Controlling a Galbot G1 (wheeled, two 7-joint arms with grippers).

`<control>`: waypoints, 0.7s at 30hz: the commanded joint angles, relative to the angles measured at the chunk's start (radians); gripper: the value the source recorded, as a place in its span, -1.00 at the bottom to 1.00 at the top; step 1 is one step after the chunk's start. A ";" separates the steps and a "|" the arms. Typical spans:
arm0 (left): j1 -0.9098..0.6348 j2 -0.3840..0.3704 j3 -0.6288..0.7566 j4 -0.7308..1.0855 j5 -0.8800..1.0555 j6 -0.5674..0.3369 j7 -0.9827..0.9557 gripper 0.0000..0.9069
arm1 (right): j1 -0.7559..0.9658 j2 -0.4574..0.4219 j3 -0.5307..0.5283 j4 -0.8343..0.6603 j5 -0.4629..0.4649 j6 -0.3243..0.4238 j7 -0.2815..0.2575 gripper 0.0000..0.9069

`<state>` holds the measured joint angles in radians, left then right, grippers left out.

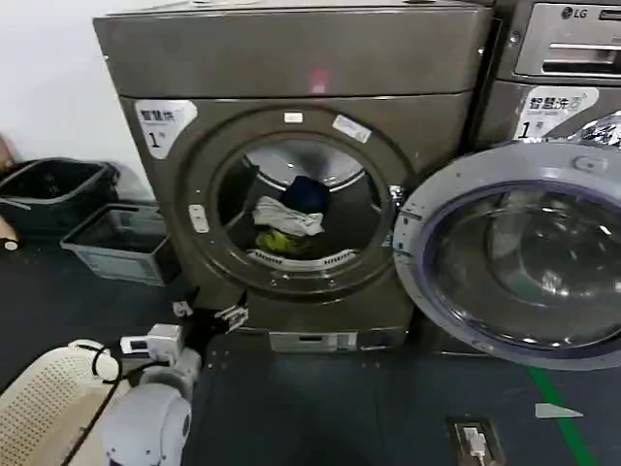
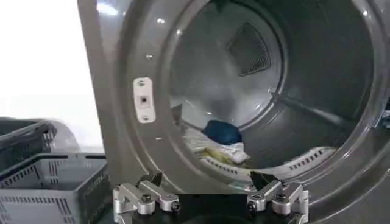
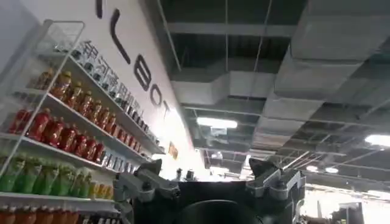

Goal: Grasp the clothes from the dryer.

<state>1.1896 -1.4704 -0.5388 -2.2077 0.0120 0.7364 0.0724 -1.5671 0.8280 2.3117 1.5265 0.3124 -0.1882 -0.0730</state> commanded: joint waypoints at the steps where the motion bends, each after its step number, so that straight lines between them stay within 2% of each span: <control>1: 0.006 0.002 -0.003 -0.003 0.000 0.049 0.003 1.00 | -0.002 0.001 0.001 -0.002 0.001 -0.001 0.006 1.00; 21: 0.004 0.001 -0.003 0.001 0.009 0.049 0.007 1.00 | -0.007 0.017 0.003 -0.004 0.005 0.009 0.006 1.00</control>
<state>1.1931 -1.4692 -0.5410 -2.2078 0.0202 0.7364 0.0804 -1.5736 0.8435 2.3151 1.5215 0.3171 -0.1820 -0.0684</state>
